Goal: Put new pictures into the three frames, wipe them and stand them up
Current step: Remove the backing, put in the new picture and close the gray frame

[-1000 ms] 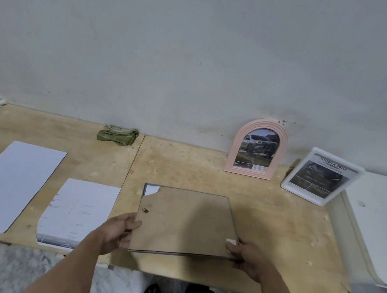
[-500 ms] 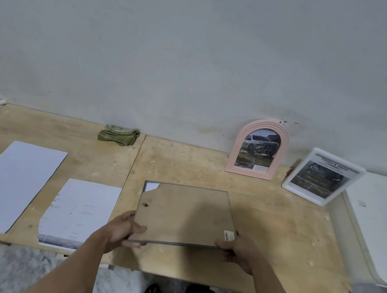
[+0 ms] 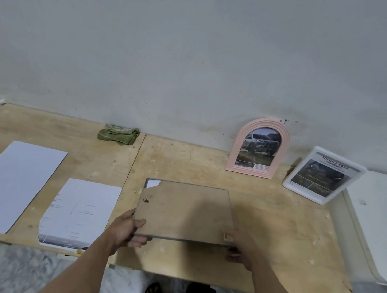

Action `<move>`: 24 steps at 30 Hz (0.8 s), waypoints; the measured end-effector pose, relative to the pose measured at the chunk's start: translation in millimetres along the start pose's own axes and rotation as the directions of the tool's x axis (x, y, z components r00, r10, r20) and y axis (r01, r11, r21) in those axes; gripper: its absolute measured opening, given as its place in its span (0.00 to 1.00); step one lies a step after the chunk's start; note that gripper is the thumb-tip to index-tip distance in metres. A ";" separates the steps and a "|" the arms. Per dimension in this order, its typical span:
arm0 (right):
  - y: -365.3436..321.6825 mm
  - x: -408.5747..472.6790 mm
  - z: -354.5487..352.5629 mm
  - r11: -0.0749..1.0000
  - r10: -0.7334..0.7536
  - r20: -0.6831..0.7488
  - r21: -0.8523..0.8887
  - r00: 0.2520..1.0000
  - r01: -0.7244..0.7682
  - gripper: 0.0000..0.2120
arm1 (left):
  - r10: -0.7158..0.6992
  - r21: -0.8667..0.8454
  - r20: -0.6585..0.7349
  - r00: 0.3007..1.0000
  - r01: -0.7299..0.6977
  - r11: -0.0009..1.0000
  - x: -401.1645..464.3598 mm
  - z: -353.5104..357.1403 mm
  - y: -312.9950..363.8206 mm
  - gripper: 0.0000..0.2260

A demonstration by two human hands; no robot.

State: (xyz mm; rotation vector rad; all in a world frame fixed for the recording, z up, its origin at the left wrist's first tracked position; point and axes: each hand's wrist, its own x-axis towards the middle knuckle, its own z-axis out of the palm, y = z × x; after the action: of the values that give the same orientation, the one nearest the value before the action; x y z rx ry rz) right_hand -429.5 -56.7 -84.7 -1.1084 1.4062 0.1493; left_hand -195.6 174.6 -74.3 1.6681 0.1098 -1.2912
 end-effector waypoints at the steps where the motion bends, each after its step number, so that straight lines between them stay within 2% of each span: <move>1: -0.5 1.4 -1.9 0.999 0.001 -0.036 0.048 0.999 0.001 0.12 | 0.001 -0.002 -0.009 1.000 -0.001 1.000 0.3 -0.5 0.2 0.11; 3: -2.8 3.7 -3.3 0.999 -0.053 -0.118 0.003 0.992 0.054 0.10 | 0.009 0.001 -0.020 1.000 -0.009 1.000 0.3 -0.4 0.8 0.13; 5: -3.8 4.1 -3.1 0.987 -0.134 -0.184 -0.111 0.974 0.115 0.11 | 0.024 0.000 -0.022 0.999 -0.024 1.000 0.4 0.9 0.9 0.15; 7: -4.6 1.8 -2.1 0.982 -0.162 -0.210 -0.130 0.964 0.137 0.12 | 0.040 -0.012 -0.019 0.999 -0.040 0.999 -0.6 1.3 2.9 0.16; 11: -21.9 -11.5 -0.9 0.982 -0.138 -0.146 0.107 0.980 0.154 0.12 | 0.066 -0.071 -0.014 0.998 -0.067 0.995 -9.4 -0.7 15.6 0.13; 13: -42.0 -16.2 -1.9 0.976 -0.170 -0.146 0.111 0.975 0.187 0.14 | 0.088 -0.113 -0.012 0.996 -0.089 0.990 -12.3 -0.6 22.5 0.13; 16: -75.3 -23.5 -6.1 0.948 -0.298 -0.177 0.059 0.938 0.312 0.16 | 0.117 -0.186 -0.059 0.991 -0.126 0.975 -18.9 5.8 30.3 0.13; 20: -125.2 -46.4 -9.1 0.839 -0.541 -0.183 -0.052 0.821 0.541 0.17 | 0.155 -0.039 -0.216 0.964 -0.167 0.985 -28.2 19.9 39.6 0.16; 22: -151.1 -65.0 -3.4 0.730 -0.684 -0.190 -0.181 0.705 0.659 0.19 | 0.196 0.111 -0.313 0.929 -0.169 0.979 -35.6 29.8 50.1 0.27; 24: -170.9 -85.7 10.2 0.567 -0.822 -0.186 -0.355 0.538 0.744 0.21 | 0.277 0.209 -0.409 0.869 -0.206 0.956 -42.1 41.4 66.0 0.38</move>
State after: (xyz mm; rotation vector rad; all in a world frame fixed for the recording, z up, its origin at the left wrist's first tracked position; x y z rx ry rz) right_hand -328.3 -95.9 72.9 -1.9609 1.0357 -0.5873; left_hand -203.5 130.3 1.9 2.0173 0.0609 -0.7371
